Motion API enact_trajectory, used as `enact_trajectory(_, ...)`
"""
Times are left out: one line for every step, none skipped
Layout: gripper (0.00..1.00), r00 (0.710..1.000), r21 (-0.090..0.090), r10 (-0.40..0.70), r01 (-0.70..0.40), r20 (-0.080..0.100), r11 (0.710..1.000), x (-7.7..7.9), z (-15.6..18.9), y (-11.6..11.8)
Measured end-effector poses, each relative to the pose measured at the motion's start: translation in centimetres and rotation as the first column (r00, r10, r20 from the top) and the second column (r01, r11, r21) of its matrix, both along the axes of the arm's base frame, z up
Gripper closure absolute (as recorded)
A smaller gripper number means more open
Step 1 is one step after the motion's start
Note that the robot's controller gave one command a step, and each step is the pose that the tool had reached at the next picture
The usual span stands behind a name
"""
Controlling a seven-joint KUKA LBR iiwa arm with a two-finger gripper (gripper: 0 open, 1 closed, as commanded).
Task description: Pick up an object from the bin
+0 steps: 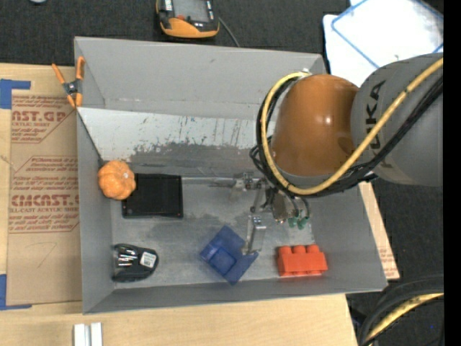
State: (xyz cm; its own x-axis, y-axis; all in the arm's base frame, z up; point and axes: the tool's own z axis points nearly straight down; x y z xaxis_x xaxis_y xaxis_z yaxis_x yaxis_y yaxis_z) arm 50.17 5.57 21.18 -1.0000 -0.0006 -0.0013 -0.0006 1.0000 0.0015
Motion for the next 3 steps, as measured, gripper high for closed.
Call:
enact_trajectory(0.00,1.000,0.000,0.000,0.000,0.000,1.000,0.0,0.0,0.0)
enact_trajectory(0.00,0.999,-0.001,0.037,-0.037,0.001,0.999,-0.4,-0.8,-0.6)
enact_trajectory(0.00,1.000,0.001,0.014,-0.014,0.001,1.000,-0.9,-1.2,-0.8)
